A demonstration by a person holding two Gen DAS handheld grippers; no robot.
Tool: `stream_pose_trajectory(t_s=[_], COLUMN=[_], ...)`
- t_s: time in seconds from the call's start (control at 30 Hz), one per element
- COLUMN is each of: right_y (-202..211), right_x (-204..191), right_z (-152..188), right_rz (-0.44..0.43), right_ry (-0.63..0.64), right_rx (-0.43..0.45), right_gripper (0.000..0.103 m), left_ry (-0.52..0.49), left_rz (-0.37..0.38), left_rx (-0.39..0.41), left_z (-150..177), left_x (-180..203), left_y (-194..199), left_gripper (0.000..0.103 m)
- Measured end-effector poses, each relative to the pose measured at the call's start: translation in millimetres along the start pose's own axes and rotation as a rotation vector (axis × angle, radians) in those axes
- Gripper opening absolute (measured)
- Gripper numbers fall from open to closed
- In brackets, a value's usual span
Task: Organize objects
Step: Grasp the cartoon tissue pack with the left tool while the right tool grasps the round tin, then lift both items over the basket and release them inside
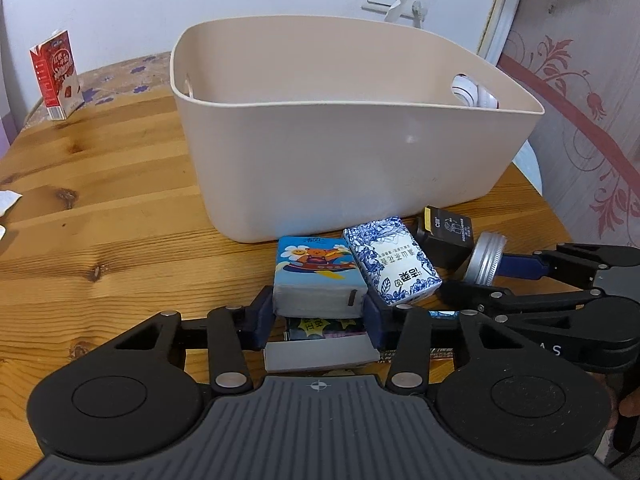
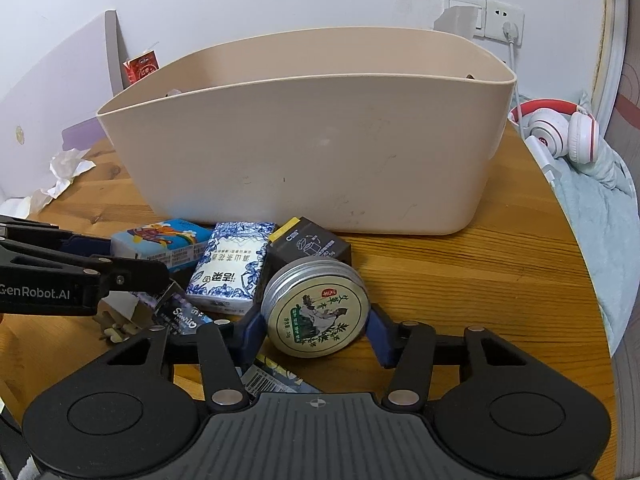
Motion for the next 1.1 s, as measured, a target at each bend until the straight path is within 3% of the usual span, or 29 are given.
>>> stream_pose_trajectory(t_s=[0.53, 0.9, 1.1], right_y=[48.2, 94.8, 107.3], right_x=[-10.1, -14.3, -14.0], right_z=[-9.3, -52.1, -83.6], right_rz=[0.020, 0.055, 0.073], right_ry=[0.022, 0.085, 0.118], right_rx=[0.104, 0.232, 0.287], right_gripper=[0.051, 0.051, 0.051], left_ry=[-0.005, 0.018, 0.017], left_rz=[0.020, 0.025, 0.017], left_rx=[0.113, 0.251, 0.293], left_z=[-4.6, -36.3, -60.0], left_x=[-5.6, -14.0, -17.1], left_y=[53.5, 104.6, 111.8], left_gripper=[0.046, 0.046, 0.046])
Point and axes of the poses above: each gripper's, at about its wrist camera, not at the fingertips, and y roughly against the way its jaws point, x to its right, z to its underside, the point moved 8 cm from there along -y, roughly the way its jaws point, and after that the axes turned 14 degrees about -z, right-handed, at the moved point
